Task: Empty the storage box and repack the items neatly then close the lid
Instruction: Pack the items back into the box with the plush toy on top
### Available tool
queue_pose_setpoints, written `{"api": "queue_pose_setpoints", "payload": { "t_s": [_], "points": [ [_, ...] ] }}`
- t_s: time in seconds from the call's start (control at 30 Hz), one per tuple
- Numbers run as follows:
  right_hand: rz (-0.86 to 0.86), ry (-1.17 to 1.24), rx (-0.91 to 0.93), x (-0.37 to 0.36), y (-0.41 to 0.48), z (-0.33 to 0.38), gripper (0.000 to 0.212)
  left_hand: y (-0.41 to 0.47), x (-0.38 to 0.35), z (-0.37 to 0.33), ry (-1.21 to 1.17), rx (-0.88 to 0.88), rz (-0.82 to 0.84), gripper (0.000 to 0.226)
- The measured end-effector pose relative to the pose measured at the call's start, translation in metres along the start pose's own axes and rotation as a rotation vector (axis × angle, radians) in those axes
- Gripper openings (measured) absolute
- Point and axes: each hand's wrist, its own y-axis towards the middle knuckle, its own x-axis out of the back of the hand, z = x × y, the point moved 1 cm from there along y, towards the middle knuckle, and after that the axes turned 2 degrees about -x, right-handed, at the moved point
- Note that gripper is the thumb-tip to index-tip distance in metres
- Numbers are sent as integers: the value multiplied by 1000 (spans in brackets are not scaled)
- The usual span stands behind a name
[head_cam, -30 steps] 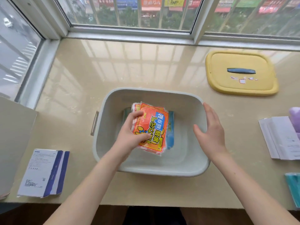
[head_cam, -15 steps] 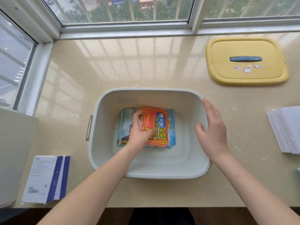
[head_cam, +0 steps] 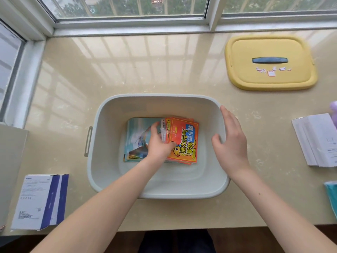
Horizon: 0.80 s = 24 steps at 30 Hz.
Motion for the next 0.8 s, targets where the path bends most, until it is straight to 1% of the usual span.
{"api": "queue_pose_setpoints", "payload": {
  "t_s": [0.07, 0.13, 0.2, 0.23, 0.33, 0.47, 0.53, 0.63, 0.67, 0.8],
  "points": [
    [-3, -3, 4, 0, 1, -1, 76, -1, -12, 0, -5, 6, 24, 92],
    [-6, -5, 9, -1, 1, -1, 76, -2, -20, 1, 14, 7, 11, 69],
    [-7, -2, 8, -1, 1, 0, 76, -5, -22, -2, 100, -19, -2, 46],
    [-7, 0, 6, -1, 1, 0, 76, -5, -22, -3, 152, -51, 4, 38],
    [-5, 2, 3, -1, 1, 0, 76, -6, -20, -5, 271, -153, 24, 29],
    [-1, 13, -9, 0, 1, 1, 76, -1, -15, -2, 398, -205, 29, 38],
    [1, 11, -8, 0, 1, 1, 76, 0, -13, -1, 389, -228, 33, 44],
    [8, 10, -12, 0, 1, 1, 76, 0, -7, -3, 341, -205, -21, 63],
    [9, 11, -15, 0, 1, 1, 76, 1, -6, -3, 355, -215, -28, 65],
    [15, 7, -17, 0, 0, 0, 77, 3, -10, -5, 406, -253, 8, 61]
  ]
}}
